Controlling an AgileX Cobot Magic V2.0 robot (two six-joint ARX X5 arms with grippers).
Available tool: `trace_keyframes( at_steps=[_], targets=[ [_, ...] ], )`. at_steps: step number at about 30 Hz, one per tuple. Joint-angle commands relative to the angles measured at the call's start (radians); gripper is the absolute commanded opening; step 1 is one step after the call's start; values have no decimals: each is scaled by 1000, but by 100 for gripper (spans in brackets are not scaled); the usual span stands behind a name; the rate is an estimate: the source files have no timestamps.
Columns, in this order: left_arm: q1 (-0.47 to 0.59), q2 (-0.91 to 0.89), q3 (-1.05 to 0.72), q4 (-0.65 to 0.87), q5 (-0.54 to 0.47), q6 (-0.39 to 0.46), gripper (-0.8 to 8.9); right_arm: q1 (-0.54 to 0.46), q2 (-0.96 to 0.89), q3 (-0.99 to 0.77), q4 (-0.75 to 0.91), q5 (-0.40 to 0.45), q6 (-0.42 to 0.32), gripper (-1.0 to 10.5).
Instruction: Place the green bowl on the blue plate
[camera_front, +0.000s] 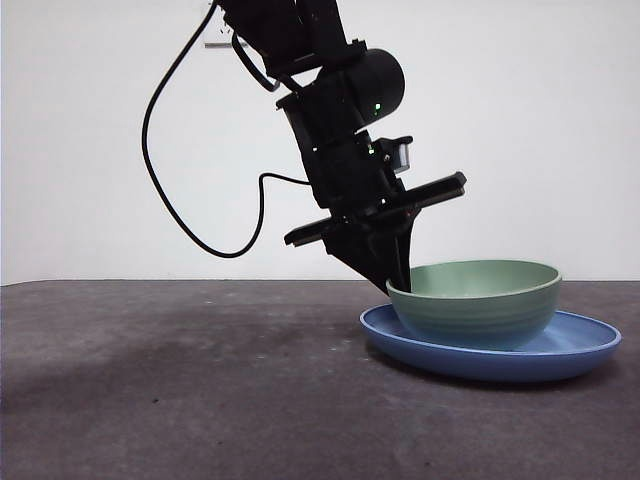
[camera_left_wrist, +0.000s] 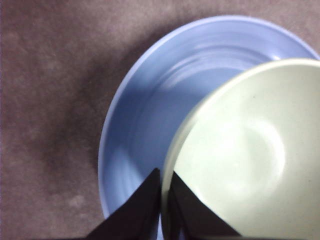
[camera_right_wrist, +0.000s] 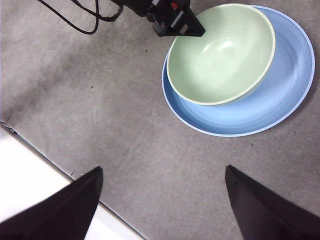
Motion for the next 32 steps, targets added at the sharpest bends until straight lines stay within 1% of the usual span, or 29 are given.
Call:
trace_keyframes(
  at_steps=[1, 7, 15, 19, 21, 28, 32],
  targets=[
    [-14, 26, 34, 16, 1, -7, 15, 3, 4, 18, 5, 3, 10, 391],
    [-16, 26, 34, 11, -1, -6, 15, 3, 4, 18, 5, 3, 10, 391],
    [-17, 26, 34, 6, 0, -1, 47, 3, 4, 18, 3, 3, 10, 391],
    [-17, 25, 34, 6, 0, -2, 208, 3, 4, 18, 3, 3, 10, 391],
    [-17, 25, 34, 5, 0, -2, 253, 3, 4, 18, 3, 3, 10, 391],
    [-16, -10, 34, 4, 0, -1, 253, 3, 4, 18, 3, 3, 10, 391],
    [-8, -73, 34, -8, 0, 26, 253, 3, 4, 18, 3, 3, 10, 391]
  ],
)
